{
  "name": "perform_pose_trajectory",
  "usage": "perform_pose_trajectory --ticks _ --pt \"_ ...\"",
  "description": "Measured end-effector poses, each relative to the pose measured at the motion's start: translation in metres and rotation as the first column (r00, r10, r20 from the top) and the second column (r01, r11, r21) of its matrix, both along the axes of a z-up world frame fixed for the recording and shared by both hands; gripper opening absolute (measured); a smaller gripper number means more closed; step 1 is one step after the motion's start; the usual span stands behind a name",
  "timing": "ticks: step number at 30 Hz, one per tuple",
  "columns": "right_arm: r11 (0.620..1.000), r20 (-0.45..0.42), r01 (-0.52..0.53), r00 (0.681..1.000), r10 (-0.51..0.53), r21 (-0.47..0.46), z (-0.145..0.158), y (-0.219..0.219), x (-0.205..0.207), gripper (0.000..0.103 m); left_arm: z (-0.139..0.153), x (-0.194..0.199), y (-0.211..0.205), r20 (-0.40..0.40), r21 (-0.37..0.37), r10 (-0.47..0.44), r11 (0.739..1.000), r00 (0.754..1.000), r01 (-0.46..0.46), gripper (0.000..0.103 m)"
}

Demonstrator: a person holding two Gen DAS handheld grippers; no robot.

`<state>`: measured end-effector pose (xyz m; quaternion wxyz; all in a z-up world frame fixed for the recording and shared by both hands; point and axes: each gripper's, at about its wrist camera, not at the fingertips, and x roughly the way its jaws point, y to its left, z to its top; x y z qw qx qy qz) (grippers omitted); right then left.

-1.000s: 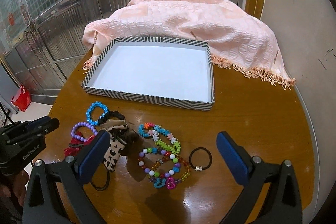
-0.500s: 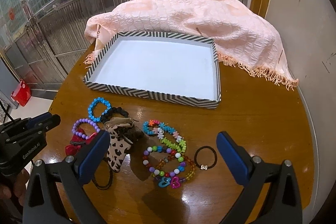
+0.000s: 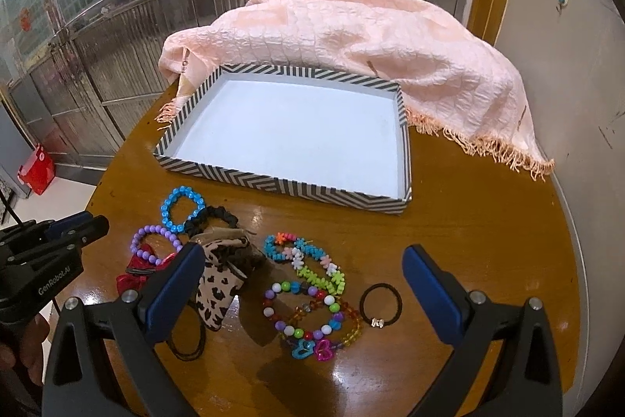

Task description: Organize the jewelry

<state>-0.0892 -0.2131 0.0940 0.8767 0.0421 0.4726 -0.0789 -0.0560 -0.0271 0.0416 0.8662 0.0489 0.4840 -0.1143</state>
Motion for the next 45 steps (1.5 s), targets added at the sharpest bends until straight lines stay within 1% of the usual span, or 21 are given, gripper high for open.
perform_pose_trajectory --ticks 6,10,16,20,24,29,34,36,42,45 --pt "1.000 -0.021 -0.008 1.000 0.009 0.026 -0.002 -0.002 0.003 0.103 -0.001 0.002 0.001 -0.009 -0.003 0.004 1.000 1.000 -0.004 0.006" --pt "0.999 -0.010 -0.012 1.000 0.012 0.041 -0.002 -0.003 0.001 0.103 -0.001 0.002 0.003 -0.009 -0.004 0.009 1.000 1.000 -0.009 0.006" --pt "0.995 0.002 -0.004 1.000 0.004 0.096 -0.003 -0.007 -0.002 0.103 -0.001 0.001 0.002 0.001 0.000 0.007 1.000 1.000 -0.007 0.006" --pt "0.997 0.003 0.000 1.000 -0.001 0.080 -0.003 -0.008 -0.003 0.103 -0.002 0.002 0.003 -0.005 -0.002 0.010 1.000 1.000 -0.010 0.006" --pt "0.997 0.012 0.003 1.000 -0.004 0.082 -0.001 -0.009 -0.004 0.103 -0.002 0.002 0.003 -0.004 -0.003 0.011 1.000 1.000 -0.011 0.006" --pt "0.997 -0.005 0.002 1.000 -0.002 0.071 -0.002 -0.011 -0.006 0.103 -0.003 0.002 0.003 -0.005 -0.003 0.006 1.000 1.000 -0.006 0.006" --pt "0.995 -0.024 0.002 1.000 0.001 0.099 -0.004 -0.012 -0.006 0.103 -0.004 0.001 0.002 -0.009 -0.003 0.008 1.000 1.000 -0.008 0.006" --pt "0.996 -0.030 0.001 1.000 0.002 0.092 -0.004 -0.010 -0.006 0.103 -0.004 0.001 0.002 -0.008 -0.004 0.010 1.000 1.000 -0.010 0.006" --pt "0.994 -0.009 -0.054 0.998 0.055 0.096 0.000 -0.003 -0.007 0.103 -0.005 0.000 0.005 -0.009 -0.006 0.017 1.000 1.000 -0.017 0.006" --pt "0.994 -0.019 -0.067 0.997 0.069 0.082 -0.001 -0.001 -0.007 0.103 -0.005 0.000 0.007 -0.012 -0.007 0.019 1.000 1.000 -0.019 0.006"
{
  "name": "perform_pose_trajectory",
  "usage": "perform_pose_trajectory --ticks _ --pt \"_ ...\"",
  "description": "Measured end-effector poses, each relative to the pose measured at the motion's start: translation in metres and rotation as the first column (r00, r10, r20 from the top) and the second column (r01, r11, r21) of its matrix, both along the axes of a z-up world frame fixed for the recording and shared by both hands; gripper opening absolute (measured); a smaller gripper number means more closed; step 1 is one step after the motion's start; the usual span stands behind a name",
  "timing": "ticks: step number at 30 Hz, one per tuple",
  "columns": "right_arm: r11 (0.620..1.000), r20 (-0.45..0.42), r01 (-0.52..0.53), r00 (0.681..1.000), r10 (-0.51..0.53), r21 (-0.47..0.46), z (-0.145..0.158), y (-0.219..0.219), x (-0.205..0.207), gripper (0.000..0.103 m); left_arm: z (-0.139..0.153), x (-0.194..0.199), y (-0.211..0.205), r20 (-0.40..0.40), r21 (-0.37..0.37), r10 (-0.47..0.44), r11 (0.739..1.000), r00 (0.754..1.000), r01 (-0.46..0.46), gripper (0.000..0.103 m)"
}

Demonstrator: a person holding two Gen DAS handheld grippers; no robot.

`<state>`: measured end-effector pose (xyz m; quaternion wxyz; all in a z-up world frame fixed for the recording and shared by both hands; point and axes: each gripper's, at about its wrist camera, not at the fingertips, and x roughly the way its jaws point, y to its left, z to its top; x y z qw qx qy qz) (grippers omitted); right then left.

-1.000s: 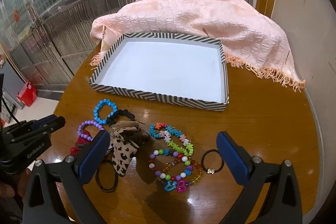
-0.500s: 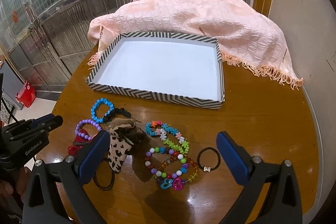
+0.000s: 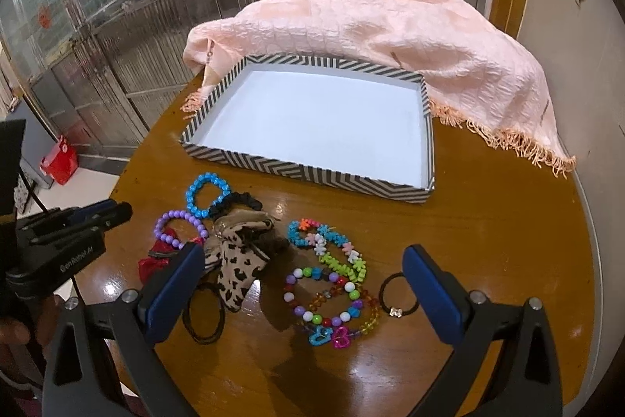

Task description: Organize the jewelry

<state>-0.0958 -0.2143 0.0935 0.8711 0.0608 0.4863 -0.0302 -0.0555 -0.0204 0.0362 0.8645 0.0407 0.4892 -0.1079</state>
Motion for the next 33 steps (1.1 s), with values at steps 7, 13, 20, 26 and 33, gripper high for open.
perform_pose_trajectory --ticks 7,13,20,26,33 --pt "0.999 0.007 0.034 0.999 -0.034 0.027 -0.001 -0.011 -0.002 0.103 -0.001 0.001 0.006 -0.007 -0.006 0.003 1.000 1.000 -0.003 0.006" --pt "0.997 -0.002 0.056 0.998 -0.056 0.046 -0.004 -0.015 -0.006 0.103 -0.001 0.005 0.019 -0.028 -0.028 0.019 0.999 0.999 -0.020 0.006" --pt "1.000 0.040 0.012 0.999 -0.013 0.026 0.000 -0.007 -0.008 0.103 -0.005 0.007 0.031 -0.056 -0.041 0.044 0.998 0.997 -0.046 0.006" --pt "0.999 0.001 -0.025 1.000 0.025 0.036 -0.004 0.000 -0.003 0.103 -0.006 0.009 0.031 -0.061 -0.031 0.042 0.999 0.997 -0.044 0.006" --pt "0.998 -0.027 -0.031 0.999 0.033 0.047 -0.007 0.002 -0.001 0.103 -0.008 0.014 0.032 -0.070 -0.035 0.049 0.998 0.996 -0.052 0.007"
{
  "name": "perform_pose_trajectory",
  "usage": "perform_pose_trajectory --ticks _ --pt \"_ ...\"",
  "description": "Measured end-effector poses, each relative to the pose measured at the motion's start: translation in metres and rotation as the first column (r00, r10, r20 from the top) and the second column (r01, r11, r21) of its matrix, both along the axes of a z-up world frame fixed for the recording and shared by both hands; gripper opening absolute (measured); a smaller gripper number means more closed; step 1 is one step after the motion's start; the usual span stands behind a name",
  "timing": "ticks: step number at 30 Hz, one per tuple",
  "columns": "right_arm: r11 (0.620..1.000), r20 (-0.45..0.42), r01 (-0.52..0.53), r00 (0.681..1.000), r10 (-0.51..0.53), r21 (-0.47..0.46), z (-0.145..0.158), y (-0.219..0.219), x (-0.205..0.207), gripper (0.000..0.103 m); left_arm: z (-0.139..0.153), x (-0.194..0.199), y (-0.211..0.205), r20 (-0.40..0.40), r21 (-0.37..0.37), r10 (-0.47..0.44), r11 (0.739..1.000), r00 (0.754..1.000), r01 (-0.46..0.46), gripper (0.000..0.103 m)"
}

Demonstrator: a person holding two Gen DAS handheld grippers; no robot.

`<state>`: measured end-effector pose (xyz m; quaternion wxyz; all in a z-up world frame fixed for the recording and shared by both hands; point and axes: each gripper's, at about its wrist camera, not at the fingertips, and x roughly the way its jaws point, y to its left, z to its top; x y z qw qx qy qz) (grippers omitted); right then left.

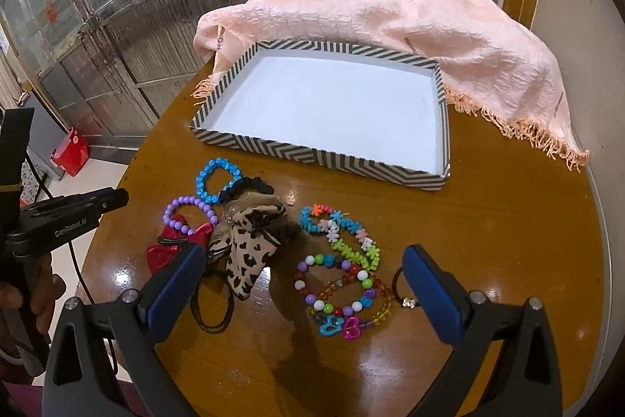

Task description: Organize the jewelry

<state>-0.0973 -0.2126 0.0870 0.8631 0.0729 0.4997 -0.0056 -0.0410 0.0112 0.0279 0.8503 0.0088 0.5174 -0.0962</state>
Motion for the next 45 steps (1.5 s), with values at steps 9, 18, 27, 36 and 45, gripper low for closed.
perform_pose_trajectory --ticks 9,18,27,36,45 --pt "0.999 0.046 -0.015 0.999 0.017 -0.043 0.004 -0.002 -0.003 0.103 -0.002 0.007 -0.002 -0.006 -0.002 0.004 1.000 1.000 -0.004 0.007" --pt "0.999 0.026 0.012 1.000 -0.012 -0.033 0.004 -0.018 -0.004 0.103 -0.004 0.009 -0.007 -0.014 0.005 0.002 1.000 1.000 -0.002 0.007" --pt "0.999 0.000 0.039 0.999 -0.039 0.017 -0.002 -0.031 -0.008 0.102 -0.008 0.017 -0.006 -0.044 -0.019 0.011 1.000 0.999 -0.012 0.007" --pt "0.998 -0.028 0.058 0.998 -0.057 0.003 -0.005 -0.036 -0.010 0.102 -0.010 0.022 -0.022 -0.041 0.002 -0.022 1.000 0.999 0.022 0.007" --pt "0.998 -0.024 0.059 0.998 -0.059 -0.032 -0.007 -0.040 -0.014 0.102 -0.022 0.044 -0.030 -0.088 -0.025 -0.040 0.999 0.995 0.038 0.007"
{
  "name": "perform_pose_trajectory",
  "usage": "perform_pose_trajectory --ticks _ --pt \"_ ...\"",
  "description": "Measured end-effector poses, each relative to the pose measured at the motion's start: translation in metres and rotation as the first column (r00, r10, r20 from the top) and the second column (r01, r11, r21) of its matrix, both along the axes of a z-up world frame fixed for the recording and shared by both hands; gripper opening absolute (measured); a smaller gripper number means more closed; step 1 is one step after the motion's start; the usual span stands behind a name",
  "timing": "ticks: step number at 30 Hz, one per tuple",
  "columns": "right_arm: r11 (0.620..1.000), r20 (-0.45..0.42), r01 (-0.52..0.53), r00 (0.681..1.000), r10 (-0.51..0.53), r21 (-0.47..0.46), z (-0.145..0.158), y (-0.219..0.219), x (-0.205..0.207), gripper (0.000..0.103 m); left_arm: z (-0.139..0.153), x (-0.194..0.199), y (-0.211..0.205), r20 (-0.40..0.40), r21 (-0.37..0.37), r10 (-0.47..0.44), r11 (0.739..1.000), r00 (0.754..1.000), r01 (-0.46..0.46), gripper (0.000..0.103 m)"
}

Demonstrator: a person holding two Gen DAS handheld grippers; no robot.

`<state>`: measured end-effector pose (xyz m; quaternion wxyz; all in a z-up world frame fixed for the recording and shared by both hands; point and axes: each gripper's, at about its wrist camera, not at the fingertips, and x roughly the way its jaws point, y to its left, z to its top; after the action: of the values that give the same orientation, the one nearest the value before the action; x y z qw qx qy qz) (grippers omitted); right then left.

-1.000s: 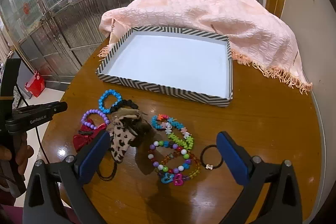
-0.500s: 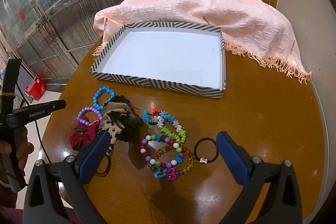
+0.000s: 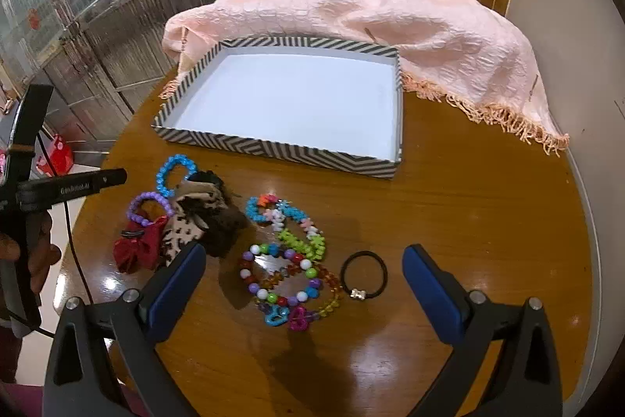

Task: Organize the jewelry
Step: 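Grasp the blue bead bracelet with the left tool while the right tool grasps the black scrunchie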

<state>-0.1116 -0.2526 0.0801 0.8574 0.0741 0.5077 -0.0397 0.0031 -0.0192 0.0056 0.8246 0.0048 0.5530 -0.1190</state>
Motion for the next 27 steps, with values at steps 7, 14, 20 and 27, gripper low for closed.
perform_pose_trajectory --ticks 7,14,20,27 --pt "0.999 -0.023 0.015 1.000 -0.014 0.045 -0.007 -0.007 0.000 0.102 -0.016 0.018 -0.022 -0.037 0.013 -0.065 0.998 0.997 0.066 0.007" --pt "0.998 -0.015 0.009 1.000 -0.008 0.056 -0.007 -0.013 0.003 0.101 -0.034 0.035 -0.037 -0.058 0.066 -0.077 0.995 0.995 0.081 0.007" --pt "0.996 -0.031 -0.013 0.999 0.016 0.093 -0.015 -0.016 0.010 0.086 -0.041 0.042 -0.040 -0.043 0.049 -0.081 0.995 0.996 0.083 0.002" --pt "0.978 -0.028 -0.140 0.989 0.146 0.153 -0.014 -0.007 0.052 0.059 -0.040 0.043 -0.031 -0.050 0.022 -0.059 0.998 0.997 0.061 0.000"
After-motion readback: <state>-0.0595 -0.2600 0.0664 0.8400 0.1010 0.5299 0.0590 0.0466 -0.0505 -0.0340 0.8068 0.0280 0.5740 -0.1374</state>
